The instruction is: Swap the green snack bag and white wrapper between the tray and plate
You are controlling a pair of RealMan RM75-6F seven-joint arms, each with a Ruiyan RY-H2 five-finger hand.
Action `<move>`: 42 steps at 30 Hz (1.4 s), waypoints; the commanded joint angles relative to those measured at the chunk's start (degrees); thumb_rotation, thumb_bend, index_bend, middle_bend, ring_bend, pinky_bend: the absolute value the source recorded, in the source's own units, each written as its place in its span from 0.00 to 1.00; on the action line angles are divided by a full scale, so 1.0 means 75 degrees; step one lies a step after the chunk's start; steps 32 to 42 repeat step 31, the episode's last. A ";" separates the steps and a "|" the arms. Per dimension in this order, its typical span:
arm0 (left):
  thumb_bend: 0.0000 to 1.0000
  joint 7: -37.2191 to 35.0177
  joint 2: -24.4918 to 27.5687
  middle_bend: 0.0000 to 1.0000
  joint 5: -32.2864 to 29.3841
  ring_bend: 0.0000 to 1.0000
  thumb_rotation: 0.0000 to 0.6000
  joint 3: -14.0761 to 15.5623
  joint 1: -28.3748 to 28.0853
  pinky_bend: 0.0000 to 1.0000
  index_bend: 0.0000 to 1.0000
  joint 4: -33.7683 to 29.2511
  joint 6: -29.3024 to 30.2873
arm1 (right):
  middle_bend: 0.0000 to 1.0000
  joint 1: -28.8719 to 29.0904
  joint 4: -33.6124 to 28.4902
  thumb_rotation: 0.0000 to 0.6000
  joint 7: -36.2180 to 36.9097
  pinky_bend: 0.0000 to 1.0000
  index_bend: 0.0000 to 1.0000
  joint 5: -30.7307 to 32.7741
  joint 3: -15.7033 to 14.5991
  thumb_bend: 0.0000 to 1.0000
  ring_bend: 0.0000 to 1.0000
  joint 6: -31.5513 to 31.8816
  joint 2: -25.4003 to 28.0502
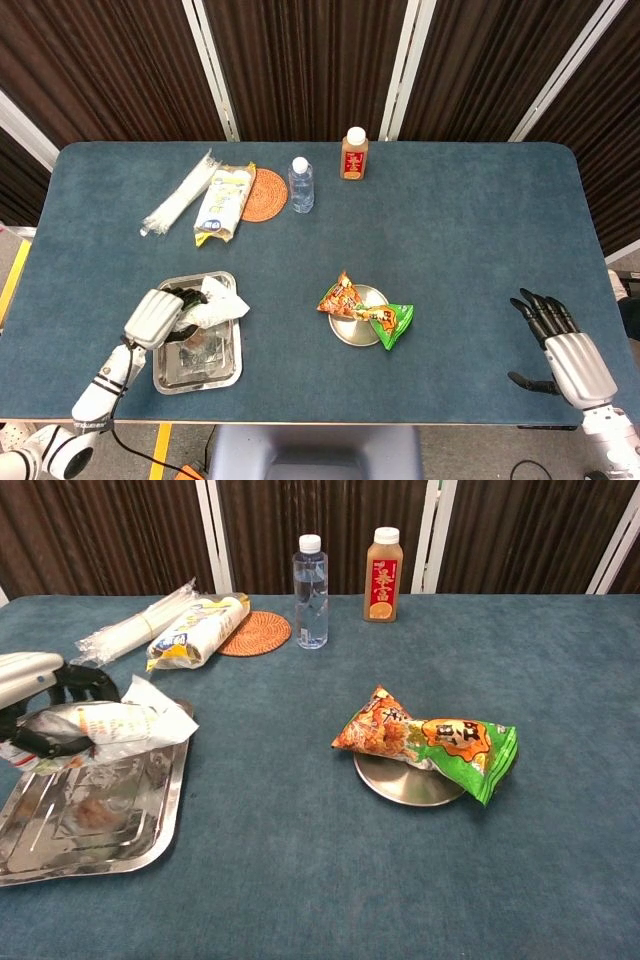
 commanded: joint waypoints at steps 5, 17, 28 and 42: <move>0.37 -0.0368 0.0265 0.00 -0.0129 0.00 1.00 0.0157 0.0143 0.15 0.00 -0.0253 -0.0124 | 0.00 0.0010 -0.0019 1.00 -0.0123 0.01 0.00 -0.0023 -0.0004 0.11 0.00 -0.0091 -0.0055; 0.37 0.0174 0.1741 0.00 0.1069 0.00 1.00 0.0817 0.1478 0.07 0.00 -0.2417 0.2401 | 0.00 -0.0155 -0.0072 1.00 -0.0342 0.00 0.00 0.0018 0.0069 0.11 0.00 0.0116 -0.0032; 0.40 0.1013 0.1850 0.00 0.0609 0.00 1.00 0.1263 0.3168 0.01 0.00 -0.2013 0.3584 | 0.00 -0.0676 -0.0624 1.00 -0.2600 0.00 0.00 0.0597 0.0242 0.11 0.00 0.0573 -0.0227; 0.41 0.0786 0.1910 0.00 0.0638 0.00 1.00 0.1176 0.3166 0.01 0.00 -0.2056 0.3546 | 0.00 -0.0667 -0.0640 1.00 -0.2638 0.00 0.00 0.0602 0.0243 0.11 0.00 0.0489 -0.0241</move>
